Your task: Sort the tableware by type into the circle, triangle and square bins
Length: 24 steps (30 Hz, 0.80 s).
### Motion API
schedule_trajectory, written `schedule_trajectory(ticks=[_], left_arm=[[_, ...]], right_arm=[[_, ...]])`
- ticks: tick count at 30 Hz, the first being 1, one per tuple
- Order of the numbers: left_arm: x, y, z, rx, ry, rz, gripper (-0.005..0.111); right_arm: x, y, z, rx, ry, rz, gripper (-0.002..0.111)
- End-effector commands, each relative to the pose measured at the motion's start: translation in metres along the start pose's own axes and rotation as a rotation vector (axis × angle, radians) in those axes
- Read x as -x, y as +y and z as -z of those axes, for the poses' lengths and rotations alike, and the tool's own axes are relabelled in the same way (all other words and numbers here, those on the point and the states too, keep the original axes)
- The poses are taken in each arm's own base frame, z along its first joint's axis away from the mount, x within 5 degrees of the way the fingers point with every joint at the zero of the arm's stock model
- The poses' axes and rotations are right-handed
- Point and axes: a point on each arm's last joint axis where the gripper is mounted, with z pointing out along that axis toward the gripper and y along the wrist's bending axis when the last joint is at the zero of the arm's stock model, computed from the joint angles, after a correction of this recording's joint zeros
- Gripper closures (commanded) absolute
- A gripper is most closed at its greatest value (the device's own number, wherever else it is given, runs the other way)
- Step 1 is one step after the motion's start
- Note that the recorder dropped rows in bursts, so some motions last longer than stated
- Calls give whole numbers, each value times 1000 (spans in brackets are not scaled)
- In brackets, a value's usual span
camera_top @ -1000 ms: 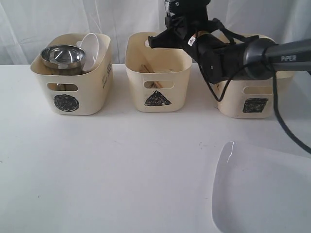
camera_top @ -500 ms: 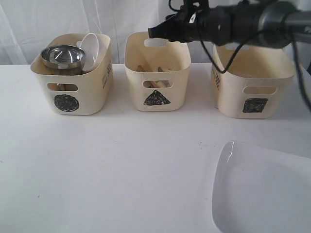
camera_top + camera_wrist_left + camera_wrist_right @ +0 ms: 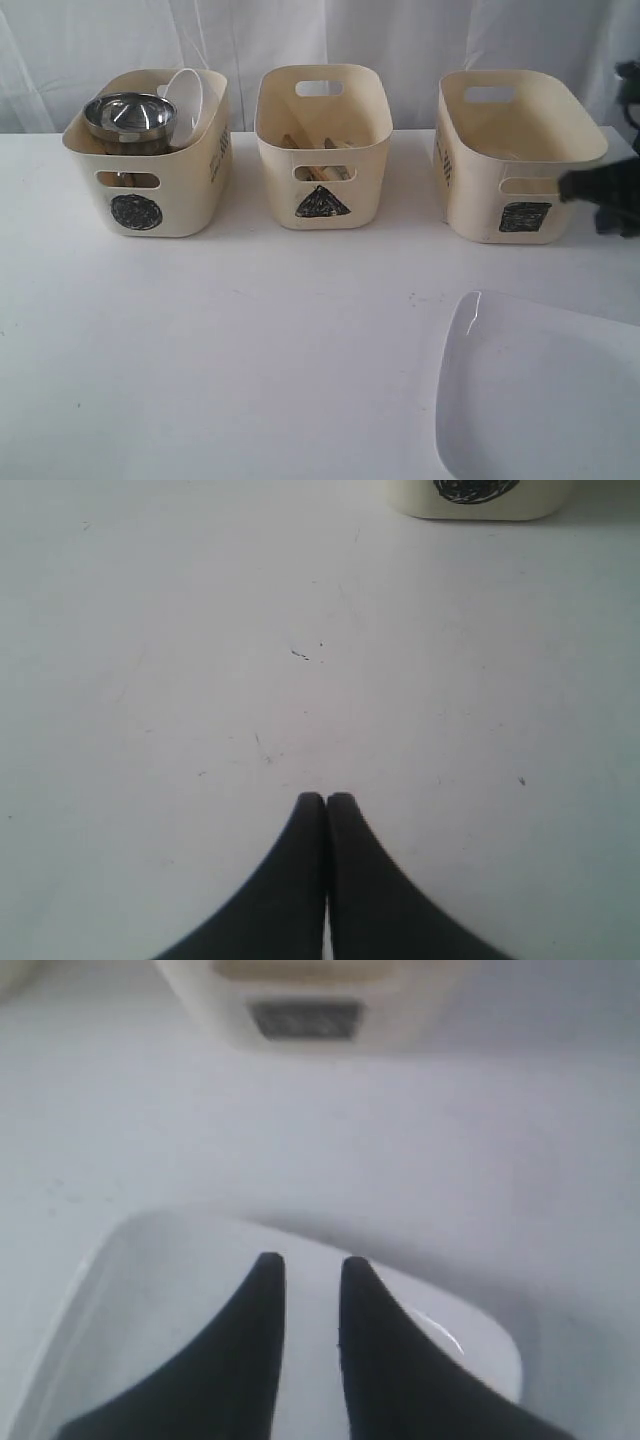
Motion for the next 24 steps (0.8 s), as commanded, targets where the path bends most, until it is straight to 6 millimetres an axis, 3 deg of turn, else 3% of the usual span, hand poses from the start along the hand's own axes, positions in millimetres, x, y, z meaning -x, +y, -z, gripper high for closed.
schedule_trajectory(ticks=[1, 4, 9, 17, 19, 24], left_arm=[[-2, 0, -1, -3, -1, 6, 107], [0, 0, -1, -1, -14, 6, 107], [0, 0, -1, 0, -17, 6, 107], [0, 0, -1, 0, -19, 6, 107], [0, 0, -1, 0, -19, 6, 107], [0, 0, -1, 0, -19, 6, 107]], right_arm=[[-25, -51, -10, -52, 99, -278, 89], [-31, -79, -18, 36, 160, -390, 89], [-35, -94, -34, 346, 241, -341, 89], [-39, -105, -42, 302, 222, -80, 88], [-41, -108, -42, 273, 244, -41, 82], [-44, -117, -44, 190, 256, 60, 52]])
